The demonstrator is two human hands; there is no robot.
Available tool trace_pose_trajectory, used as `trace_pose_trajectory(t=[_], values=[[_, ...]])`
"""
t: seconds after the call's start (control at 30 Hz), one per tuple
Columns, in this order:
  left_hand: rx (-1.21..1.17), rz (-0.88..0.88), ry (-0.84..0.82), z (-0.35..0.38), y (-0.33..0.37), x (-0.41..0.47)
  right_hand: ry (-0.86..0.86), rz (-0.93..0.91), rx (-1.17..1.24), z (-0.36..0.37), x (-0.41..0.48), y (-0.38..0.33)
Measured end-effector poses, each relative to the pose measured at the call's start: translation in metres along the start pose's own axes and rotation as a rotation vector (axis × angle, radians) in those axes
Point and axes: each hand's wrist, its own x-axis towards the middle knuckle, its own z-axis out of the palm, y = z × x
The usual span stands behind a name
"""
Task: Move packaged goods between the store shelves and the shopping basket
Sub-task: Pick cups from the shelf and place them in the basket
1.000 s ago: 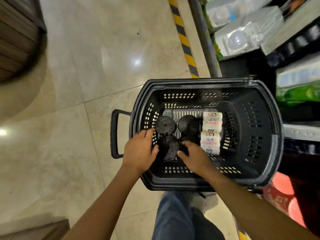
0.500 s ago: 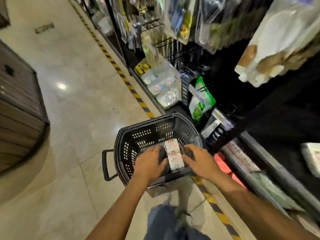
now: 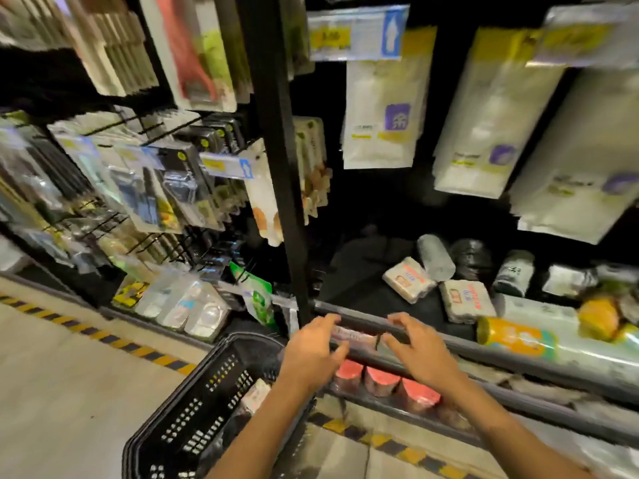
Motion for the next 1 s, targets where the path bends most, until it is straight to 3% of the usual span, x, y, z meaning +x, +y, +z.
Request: trace_pose_trajectory(t=[0.17,0.37,0.73,0.93,1.0], values=[[0.043,0.17,-0.051,-0.002,0.043,0.044,0.136,0.185,0.072,-0.045,-0.016,0.038],[0.091,0.188,-0.075,0.009,0.073,0.127,0.252,0.34,0.129,-0.076,0.02,0.087],[-0.227,-0.276,-0.239,0.138,0.042,0.296,0.514,0.41,0.35,-0.021,0.187,0.171],[-0.27,-0.333,-0.26,0.169,0.039,0.318,0.693,0.469,0.131,0.008,0.219,0.183],[-0.403,-0.366,-0.311,0.168,0.039,0.32,0.72,0.468,0.114,0.011,0.223,0.186]])
